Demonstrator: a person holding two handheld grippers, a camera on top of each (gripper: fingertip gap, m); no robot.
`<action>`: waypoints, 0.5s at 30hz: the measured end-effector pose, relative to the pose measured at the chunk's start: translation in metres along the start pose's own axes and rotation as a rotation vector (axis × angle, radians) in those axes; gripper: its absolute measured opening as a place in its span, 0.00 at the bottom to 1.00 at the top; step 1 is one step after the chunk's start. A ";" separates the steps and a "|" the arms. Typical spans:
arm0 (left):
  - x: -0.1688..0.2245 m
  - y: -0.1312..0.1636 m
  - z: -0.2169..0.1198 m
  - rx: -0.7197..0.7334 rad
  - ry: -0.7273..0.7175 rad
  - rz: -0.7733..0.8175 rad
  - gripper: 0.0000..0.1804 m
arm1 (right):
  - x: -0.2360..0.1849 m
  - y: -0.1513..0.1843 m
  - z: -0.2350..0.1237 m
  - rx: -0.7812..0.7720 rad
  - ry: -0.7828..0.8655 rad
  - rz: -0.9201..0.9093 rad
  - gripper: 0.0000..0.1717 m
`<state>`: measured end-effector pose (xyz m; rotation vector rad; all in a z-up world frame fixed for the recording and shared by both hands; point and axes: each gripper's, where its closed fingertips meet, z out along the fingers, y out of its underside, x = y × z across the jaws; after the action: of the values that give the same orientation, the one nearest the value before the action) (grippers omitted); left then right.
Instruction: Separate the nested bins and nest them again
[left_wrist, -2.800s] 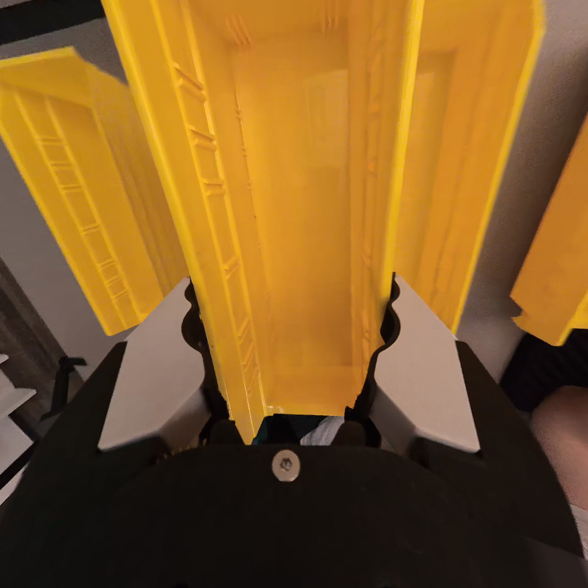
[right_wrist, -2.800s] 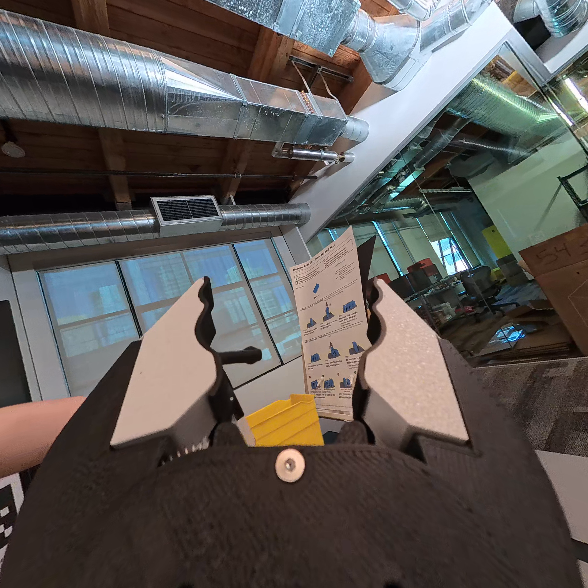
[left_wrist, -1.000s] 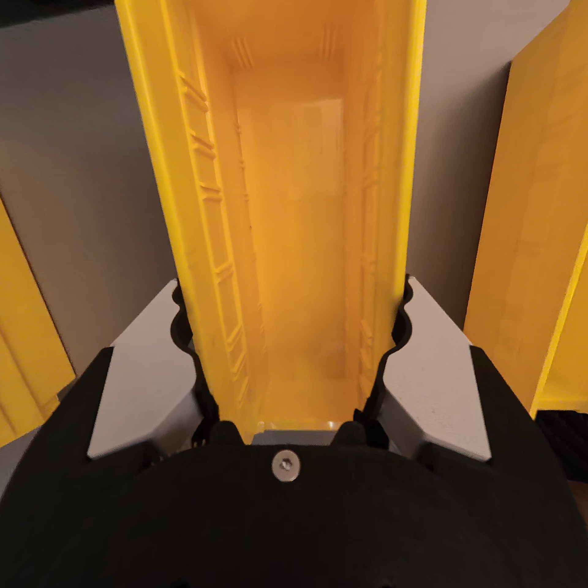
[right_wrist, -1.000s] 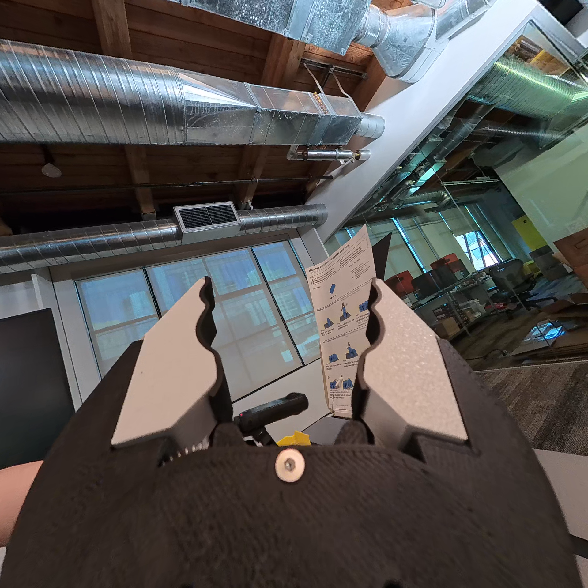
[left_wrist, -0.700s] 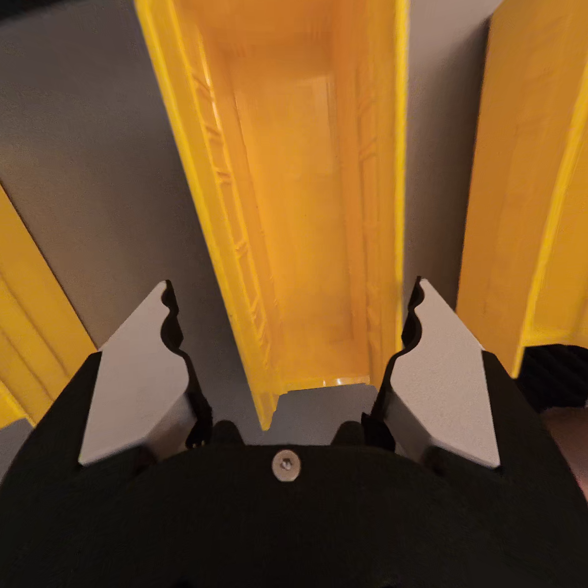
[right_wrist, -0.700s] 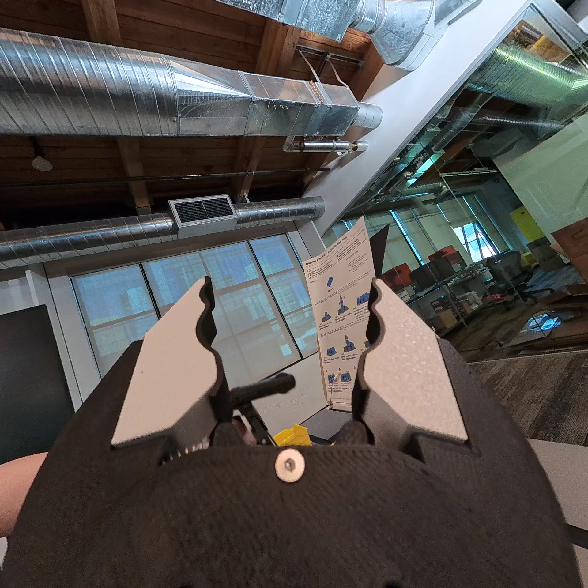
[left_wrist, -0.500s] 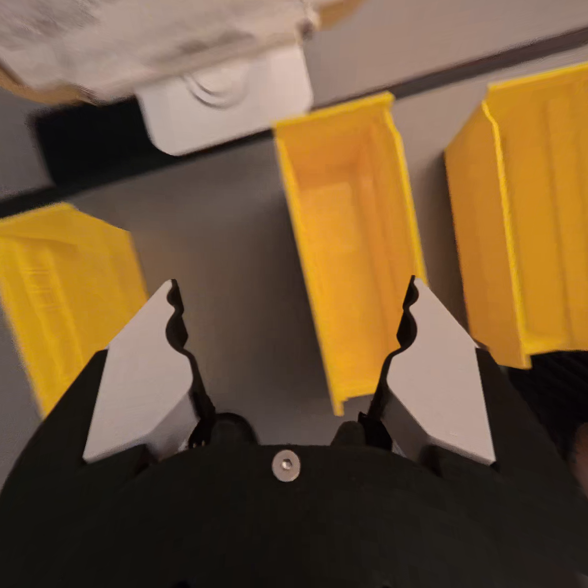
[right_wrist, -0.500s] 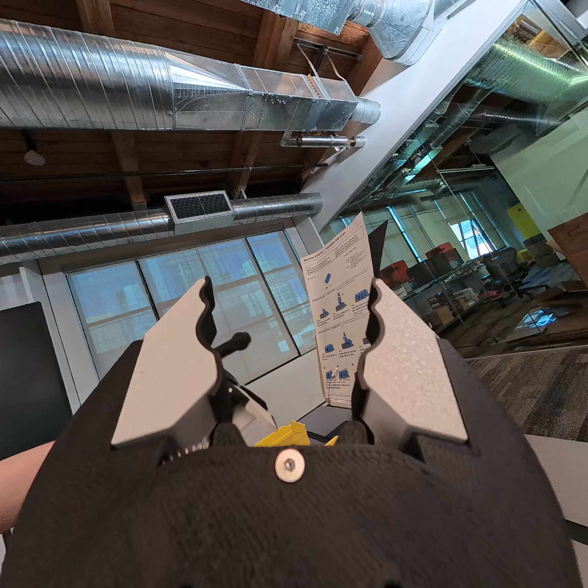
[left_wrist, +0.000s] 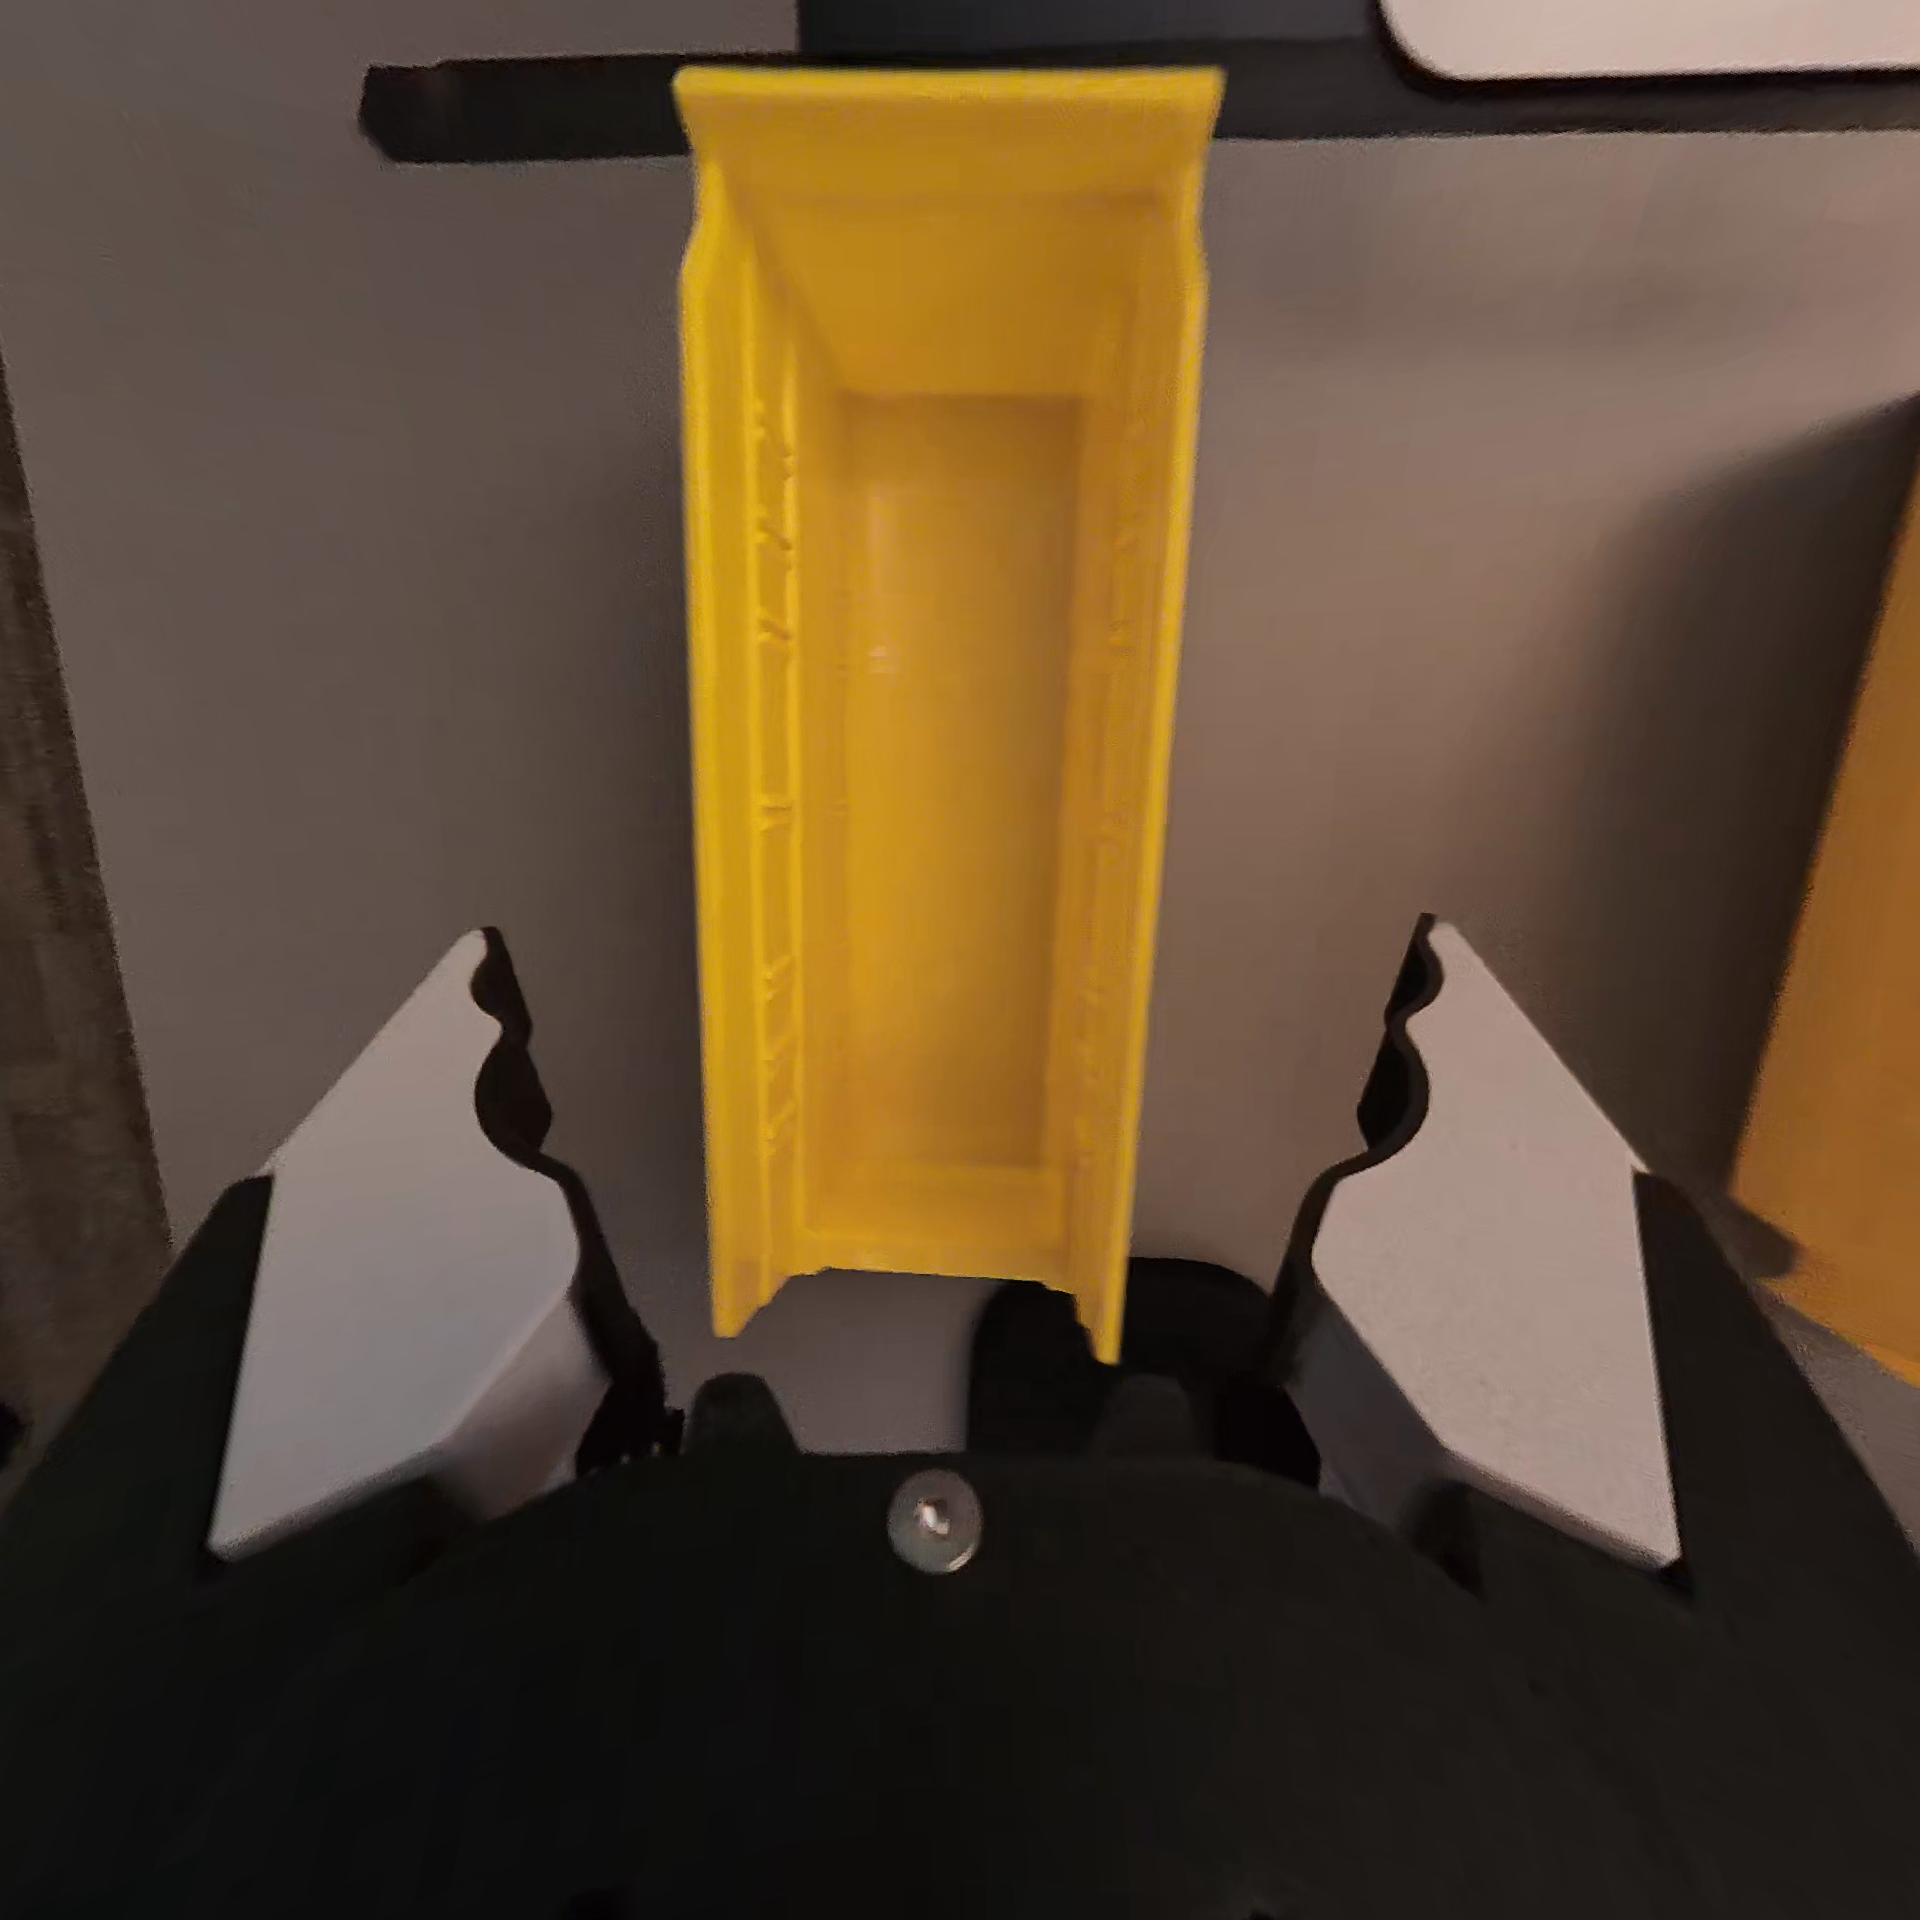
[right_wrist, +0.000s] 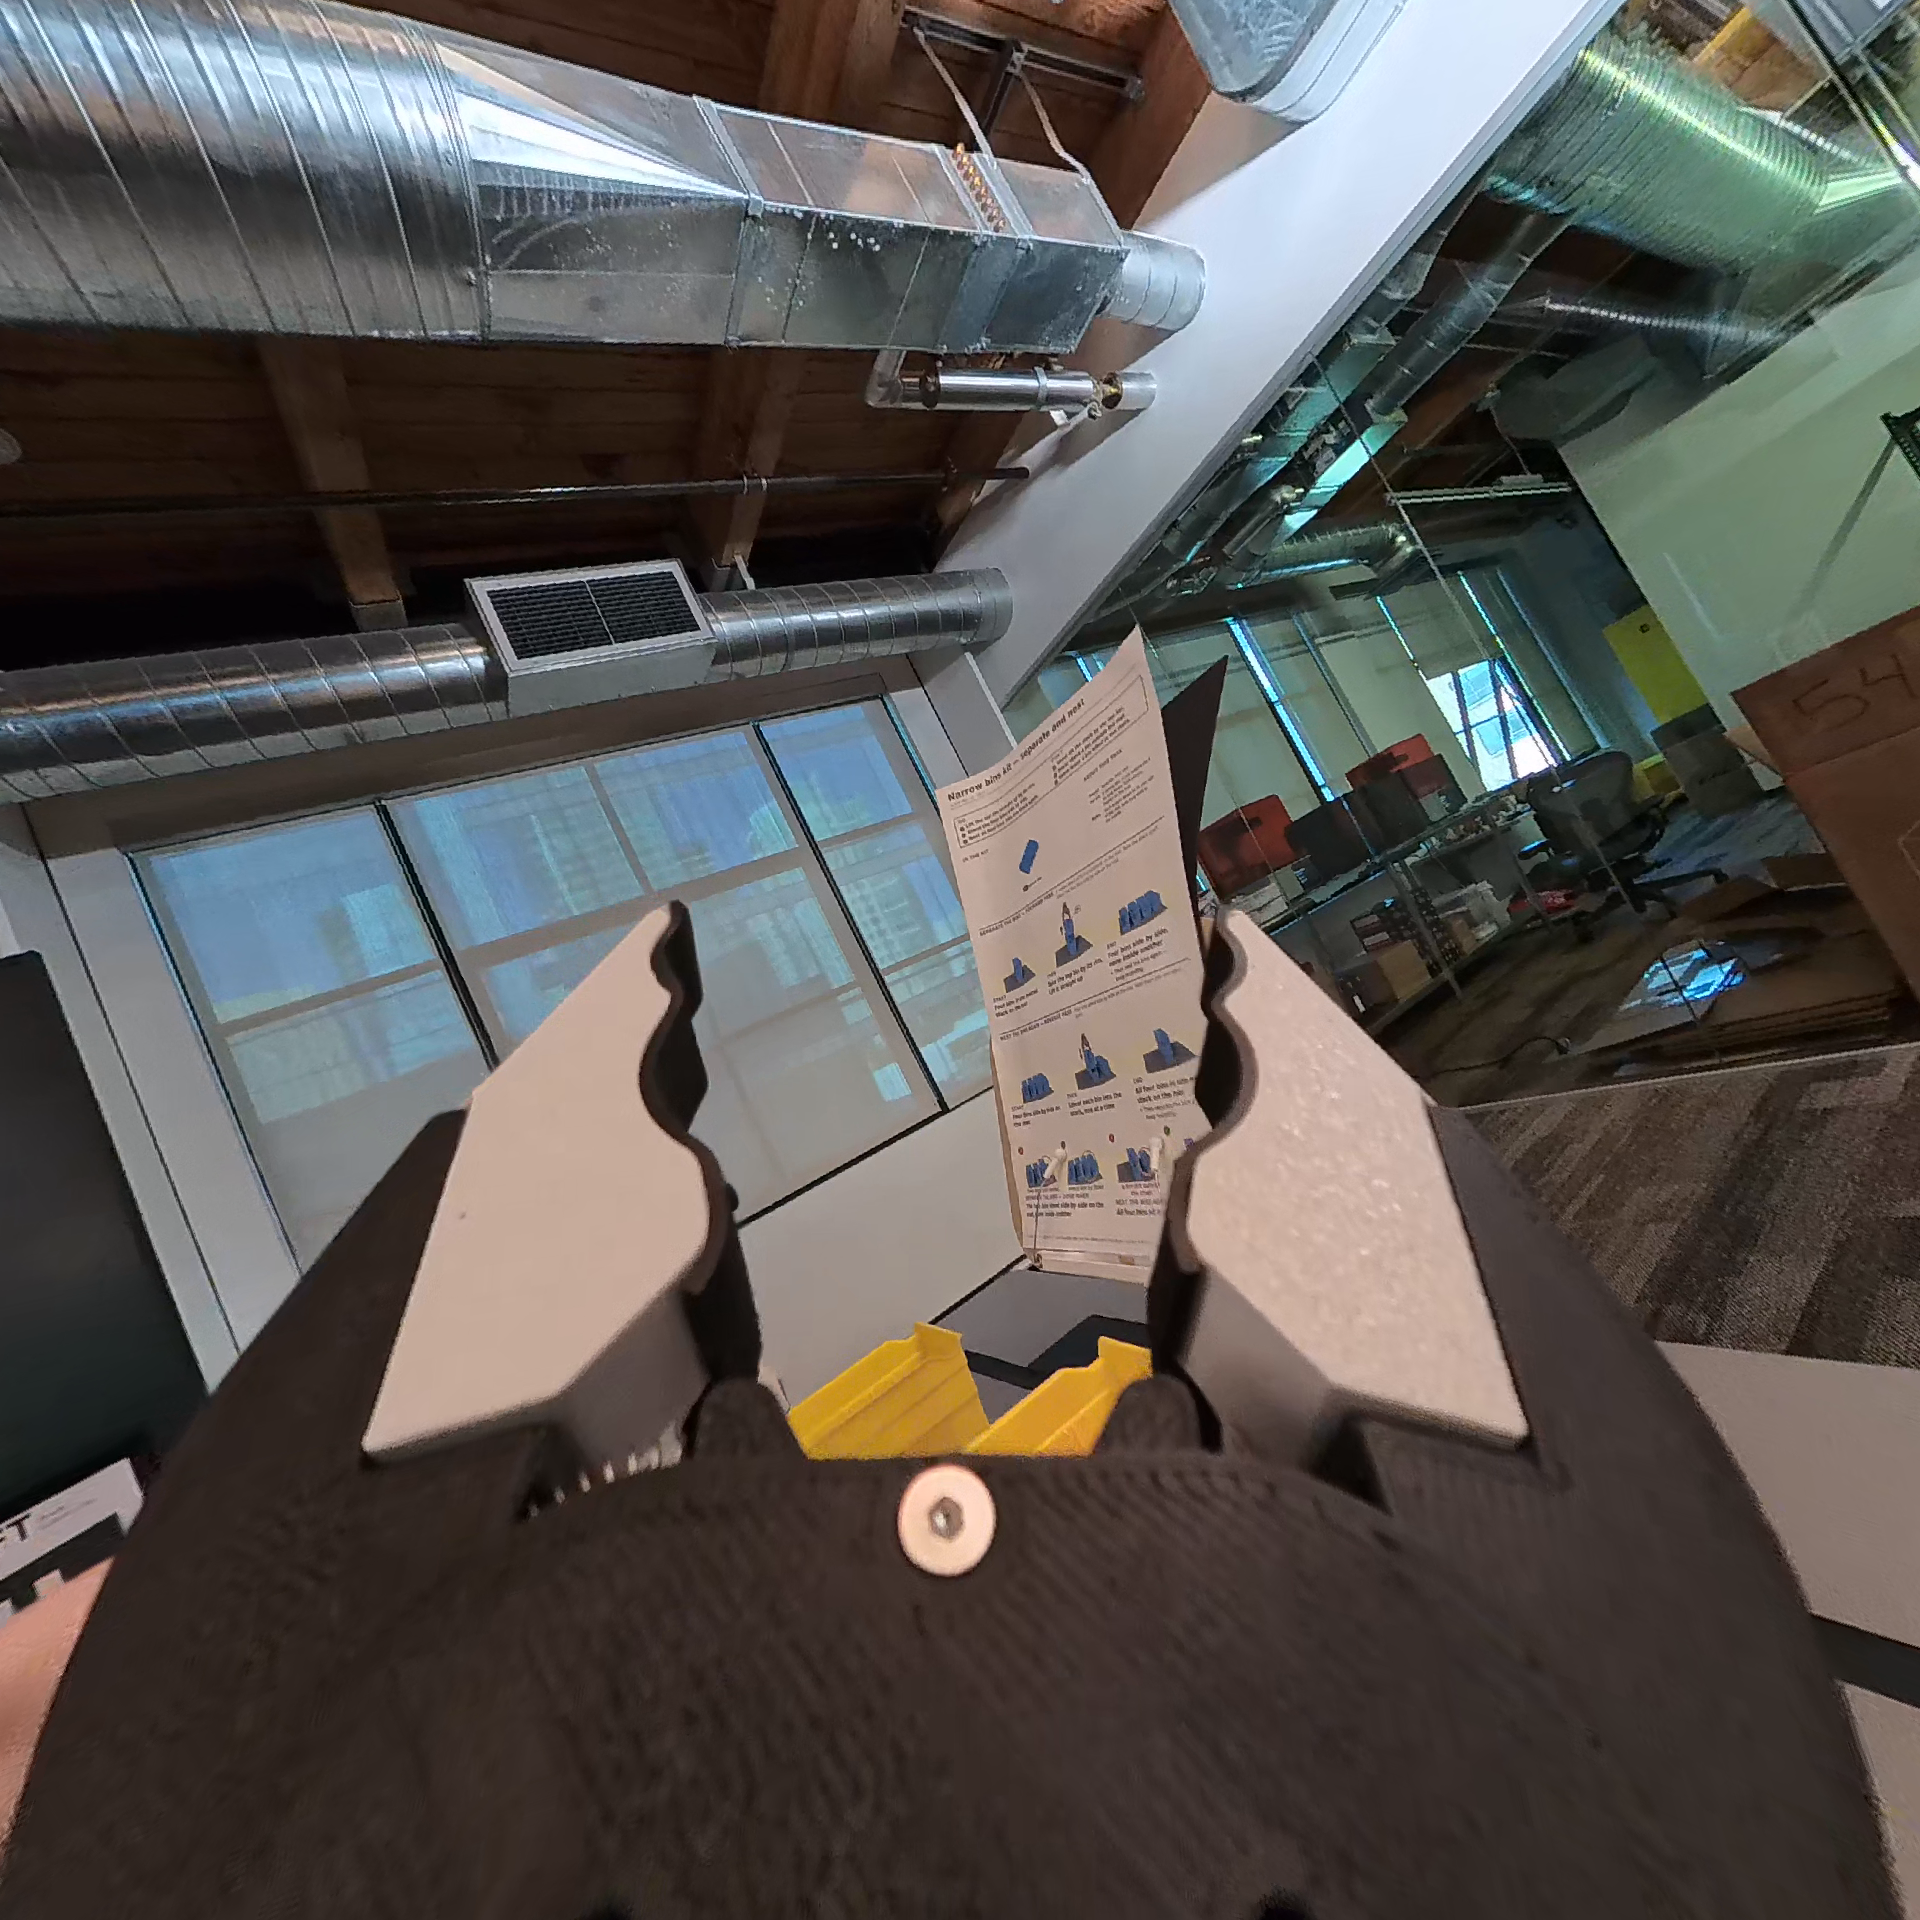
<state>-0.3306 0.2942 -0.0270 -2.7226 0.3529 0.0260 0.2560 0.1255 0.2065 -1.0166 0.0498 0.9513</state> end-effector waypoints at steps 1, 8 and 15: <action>-0.006 0.002 0.005 -0.007 -0.006 0.007 0.88 | 0.001 0.002 0.001 -0.005 0.003 -0.002 0.57; -0.010 0.017 0.040 -0.078 0.018 0.010 0.88 | 0.009 0.024 0.013 -0.088 0.028 0.005 0.56; -0.009 0.032 0.071 -0.185 -0.035 0.036 0.87 | 0.013 0.031 0.015 -0.109 0.030 0.022 0.56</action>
<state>-0.3454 0.2951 -0.1036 -2.8938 0.4076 0.1218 0.2369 0.1509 0.1877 -1.1328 0.0345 0.9670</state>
